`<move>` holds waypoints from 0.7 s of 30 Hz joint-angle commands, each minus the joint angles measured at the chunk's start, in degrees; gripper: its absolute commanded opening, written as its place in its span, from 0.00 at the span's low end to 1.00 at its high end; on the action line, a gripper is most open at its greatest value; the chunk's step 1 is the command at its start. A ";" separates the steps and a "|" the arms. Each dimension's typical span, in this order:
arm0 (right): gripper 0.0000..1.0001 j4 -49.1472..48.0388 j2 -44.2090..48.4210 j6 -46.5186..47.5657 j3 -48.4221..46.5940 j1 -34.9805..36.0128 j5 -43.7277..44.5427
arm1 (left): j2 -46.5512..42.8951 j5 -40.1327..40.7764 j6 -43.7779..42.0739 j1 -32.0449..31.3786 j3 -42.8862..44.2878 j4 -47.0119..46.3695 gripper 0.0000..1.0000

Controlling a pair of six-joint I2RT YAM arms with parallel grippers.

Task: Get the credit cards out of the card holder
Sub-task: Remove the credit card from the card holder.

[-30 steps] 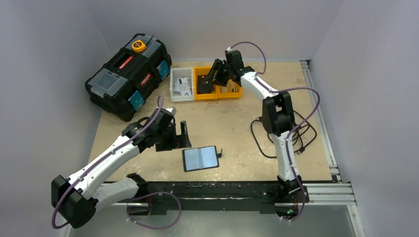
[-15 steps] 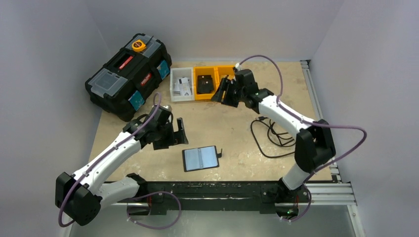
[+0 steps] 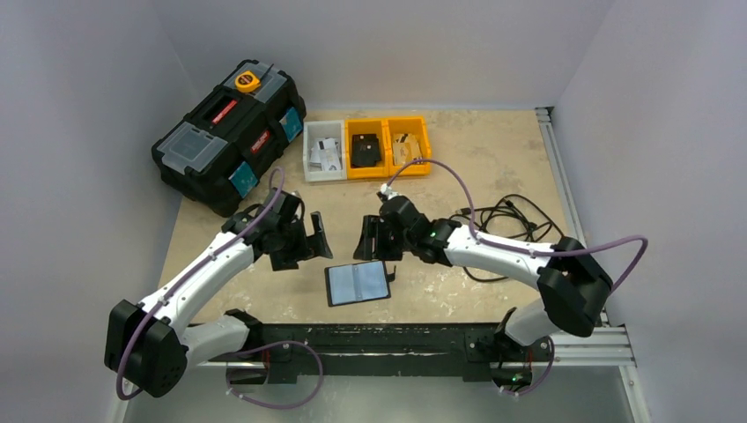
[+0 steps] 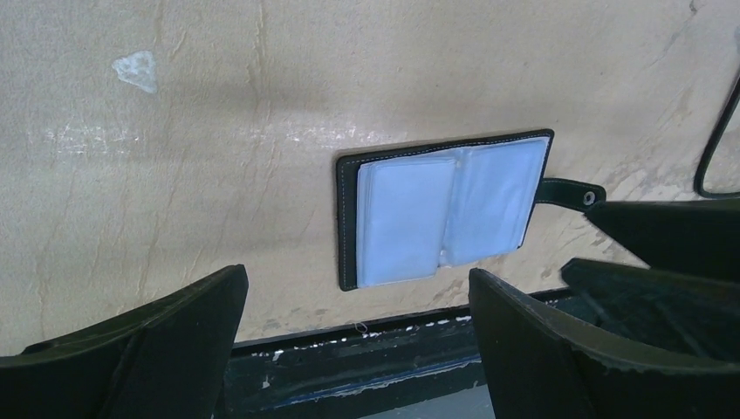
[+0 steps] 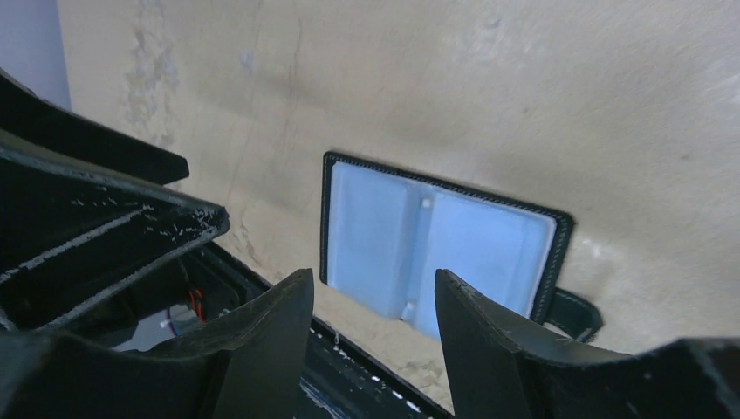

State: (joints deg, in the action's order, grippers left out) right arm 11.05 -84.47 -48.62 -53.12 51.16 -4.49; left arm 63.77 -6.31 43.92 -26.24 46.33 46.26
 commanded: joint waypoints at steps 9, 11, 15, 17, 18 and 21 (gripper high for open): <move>0.50 -2.86 -9.06 -3.16 -3.40 10.05 7.71 | -0.30 -0.69 0.85 0.84 -1.45 -0.72 0.98; 0.49 -2.25 -10.50 -3.00 -4.28 11.01 8.42 | -0.54 -0.72 1.10 0.84 -1.63 -0.57 0.98; 0.49 -0.91 -13.22 -2.52 -6.45 12.48 10.55 | -0.64 -0.58 1.25 0.91 -1.76 -0.56 0.98; 0.49 -0.82 -14.18 -2.29 -7.33 12.87 10.75 | -0.60 -0.69 1.13 0.93 -1.77 -0.47 0.98; 0.49 -0.70 -14.78 -2.24 -7.78 13.10 10.82 | -0.63 -0.71 1.08 0.93 -1.84 -0.47 0.98; 0.48 0.99 -16.77 -2.18 -9.15 13.42 11.42 | -0.66 -0.89 1.09 0.94 -1.85 -0.51 0.98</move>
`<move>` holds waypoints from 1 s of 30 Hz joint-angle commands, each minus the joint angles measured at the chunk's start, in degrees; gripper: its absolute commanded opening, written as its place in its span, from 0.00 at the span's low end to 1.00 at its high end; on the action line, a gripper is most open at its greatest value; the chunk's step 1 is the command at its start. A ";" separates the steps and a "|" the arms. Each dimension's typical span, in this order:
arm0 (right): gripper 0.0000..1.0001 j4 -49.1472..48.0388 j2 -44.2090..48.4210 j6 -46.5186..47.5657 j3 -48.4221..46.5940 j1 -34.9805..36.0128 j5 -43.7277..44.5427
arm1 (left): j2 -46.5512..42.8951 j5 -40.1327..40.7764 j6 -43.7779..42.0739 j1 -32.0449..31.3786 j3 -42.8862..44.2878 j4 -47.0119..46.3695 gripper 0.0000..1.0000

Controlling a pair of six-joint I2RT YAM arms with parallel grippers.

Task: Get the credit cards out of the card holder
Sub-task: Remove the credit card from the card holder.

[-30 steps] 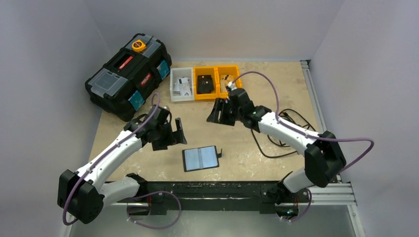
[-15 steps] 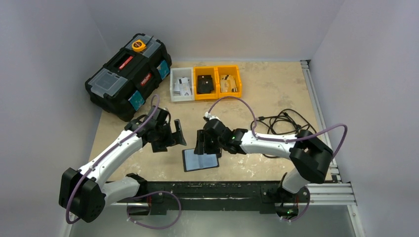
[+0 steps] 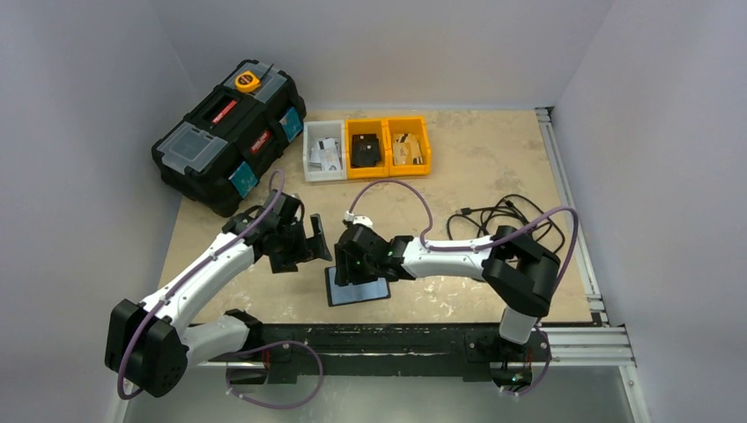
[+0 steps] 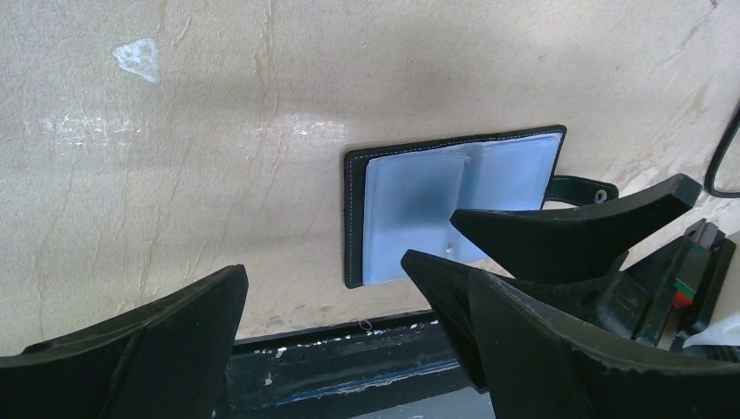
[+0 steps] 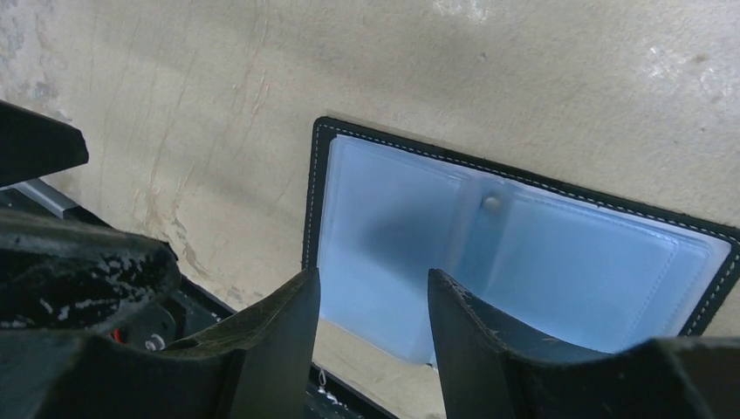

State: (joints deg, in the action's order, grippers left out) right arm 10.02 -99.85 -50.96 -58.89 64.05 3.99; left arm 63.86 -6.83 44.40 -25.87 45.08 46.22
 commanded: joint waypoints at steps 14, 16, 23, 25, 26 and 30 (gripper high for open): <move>0.47 5.10 -6.45 0.73 -4.60 0.72 2.62 | -0.74 -1.47 0.62 0.56 -1.35 -1.44 0.98; 0.45 5.37 -7.43 0.81 -4.65 0.72 2.40 | -0.61 -1.76 0.62 0.56 -1.52 -1.71 0.98; 0.28 2.79 -9.72 -0.53 -1.54 0.21 -1.88 | -0.47 -3.04 0.64 0.54 -3.07 -3.01 0.98; 0.23 0.88 -9.75 -1.12 0.05 -0.39 -3.46 | -0.21 -3.71 0.60 0.47 -3.60 -3.48 0.97; 0.21 0.07 -9.77 -1.44 0.86 -0.72 -3.75 | 0.00 -4.25 0.62 0.47 -3.86 -3.95 0.95; 0.15 -3.32 -9.74 -2.05 3.93 -2.06 -6.25 | 1.09 -7.00 1.24 0.34 -5.44 -6.12 0.83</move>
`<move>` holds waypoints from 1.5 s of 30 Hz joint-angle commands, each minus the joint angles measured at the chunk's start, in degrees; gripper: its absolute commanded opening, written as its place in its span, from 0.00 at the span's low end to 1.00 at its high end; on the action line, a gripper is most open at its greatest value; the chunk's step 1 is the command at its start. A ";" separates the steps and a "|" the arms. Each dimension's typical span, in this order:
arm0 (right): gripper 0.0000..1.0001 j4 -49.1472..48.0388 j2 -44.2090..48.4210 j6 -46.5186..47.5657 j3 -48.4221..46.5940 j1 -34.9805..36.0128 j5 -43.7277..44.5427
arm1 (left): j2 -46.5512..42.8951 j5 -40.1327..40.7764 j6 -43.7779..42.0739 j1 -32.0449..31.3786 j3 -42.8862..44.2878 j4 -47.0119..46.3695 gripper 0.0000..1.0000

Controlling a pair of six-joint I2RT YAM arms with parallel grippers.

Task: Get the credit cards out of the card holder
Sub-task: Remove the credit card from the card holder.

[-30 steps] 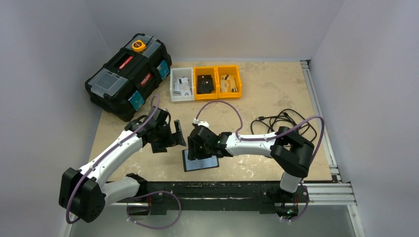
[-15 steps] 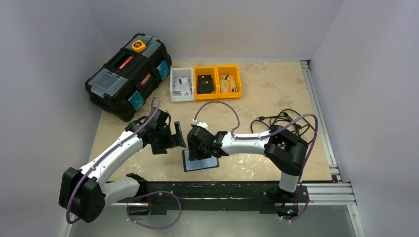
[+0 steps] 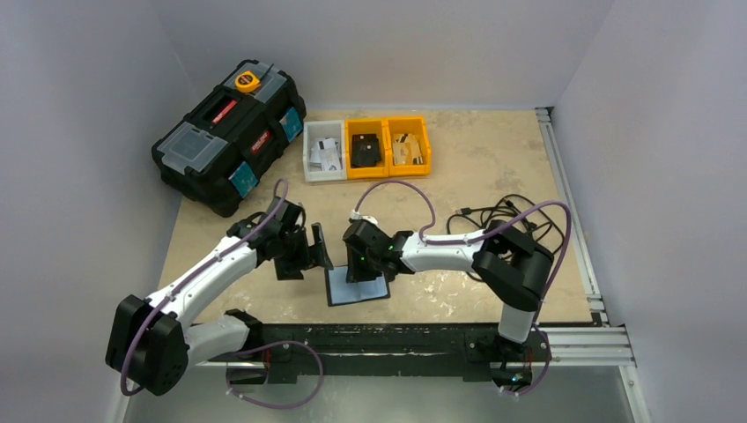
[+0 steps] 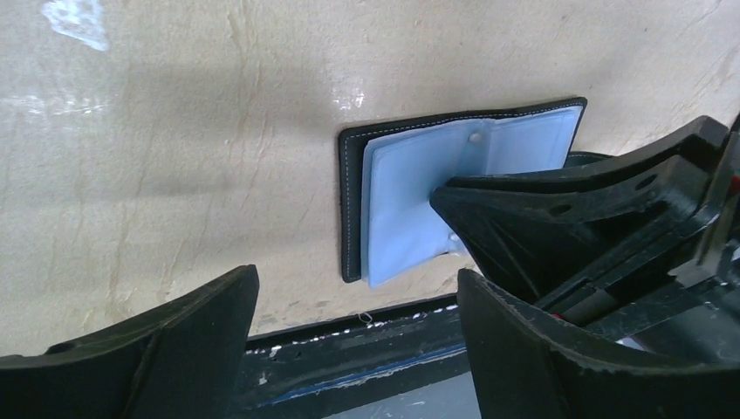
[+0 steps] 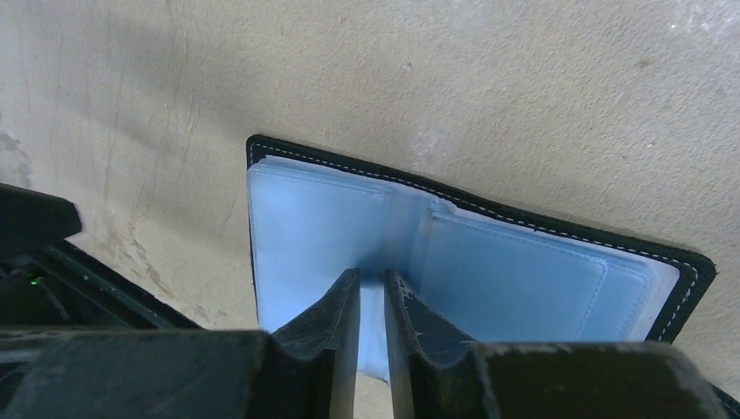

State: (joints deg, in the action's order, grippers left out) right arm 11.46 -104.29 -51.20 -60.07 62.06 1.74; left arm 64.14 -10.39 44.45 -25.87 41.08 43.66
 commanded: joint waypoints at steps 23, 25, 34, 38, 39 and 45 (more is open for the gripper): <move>0.09 -12.18 -5.44 -2.94 11.63 -3.00 -8.50 | 10.97 -6.08 5.95 -7.04 -3.92 -12.70 0.40; 0.09 -12.58 -5.40 -2.98 11.74 -3.12 -8.59 | 11.52 -6.08 6.04 -7.35 -3.83 -12.99 0.39; 0.09 -12.70 -4.96 -2.96 12.00 -3.31 -8.59 | 12.68 -6.41 6.59 -7.99 -3.56 -14.13 0.29; 0.08 -12.65 -4.54 -2.90 12.08 -3.38 -8.59 | 12.34 -6.31 6.64 -8.10 -3.55 -14.30 0.18; 0.09 -12.68 -4.27 -2.85 12.09 -3.36 -8.59 | 12.31 -6.37 6.62 -8.12 -3.48 -14.30 0.16; 0.09 -11.56 -1.26 -1.41 10.14 -3.35 -8.10 | 11.67 -5.36 6.77 -8.10 -2.90 -13.37 0.00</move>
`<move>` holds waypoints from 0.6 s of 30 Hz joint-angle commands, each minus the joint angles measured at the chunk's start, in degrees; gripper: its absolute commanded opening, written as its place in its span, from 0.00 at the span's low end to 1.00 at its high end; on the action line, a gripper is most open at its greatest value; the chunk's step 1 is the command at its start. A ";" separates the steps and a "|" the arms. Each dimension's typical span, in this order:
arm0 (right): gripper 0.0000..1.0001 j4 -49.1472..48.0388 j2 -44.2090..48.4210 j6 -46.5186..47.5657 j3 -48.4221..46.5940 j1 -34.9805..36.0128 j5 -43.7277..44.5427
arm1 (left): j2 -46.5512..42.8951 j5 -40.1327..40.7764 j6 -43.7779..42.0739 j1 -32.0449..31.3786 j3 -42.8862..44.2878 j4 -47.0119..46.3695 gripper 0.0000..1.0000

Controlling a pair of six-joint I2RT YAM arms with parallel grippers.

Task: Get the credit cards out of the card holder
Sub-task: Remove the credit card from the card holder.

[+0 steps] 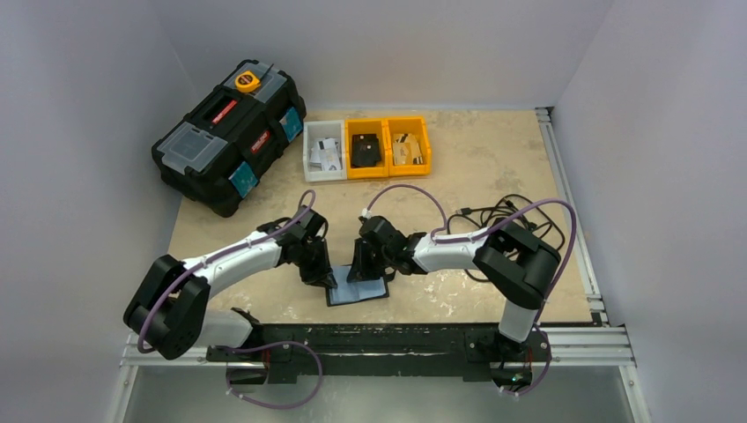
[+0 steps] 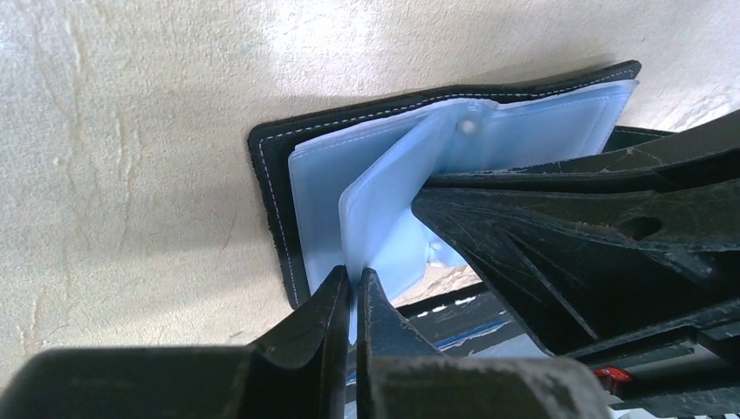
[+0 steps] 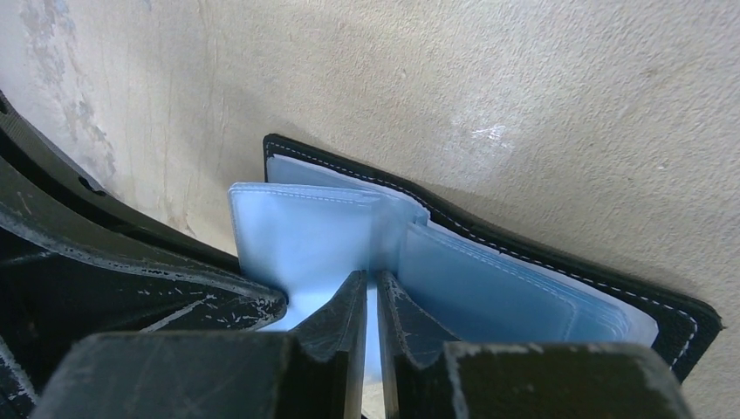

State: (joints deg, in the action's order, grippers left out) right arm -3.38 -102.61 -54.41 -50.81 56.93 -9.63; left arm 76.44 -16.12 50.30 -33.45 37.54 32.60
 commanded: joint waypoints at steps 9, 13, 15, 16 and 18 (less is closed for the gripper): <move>0.34 10.68 7.34 3.17 -3.99 1.56 6.50 | -2.21 2.10 -0.23 -0.95 3.05 1.09 0.00; 0.41 13.11 11.07 3.17 -3.40 0.56 8.49 | -1.72 2.54 -0.31 -2.17 4.46 1.61 0.00; 0.43 13.89 12.69 3.17 -2.29 -0.13 9.22 | -1.20 2.32 -0.01 -2.68 5.02 1.39 0.00; 0.43 14.11 13.53 3.11 -1.59 -0.65 9.41 | -1.01 2.21 0.17 -2.90 5.27 1.29 0.03; 0.43 14.22 15.37 3.00 0.07 -1.45 9.50 | -0.78 1.95 0.69 -3.36 5.79 0.92 0.09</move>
State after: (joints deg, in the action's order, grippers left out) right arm 8.43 -91.05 -52.12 -52.40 57.08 -3.05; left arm 75.26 -15.42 50.39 -35.94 40.62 33.95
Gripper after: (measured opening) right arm 0.427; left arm 0.044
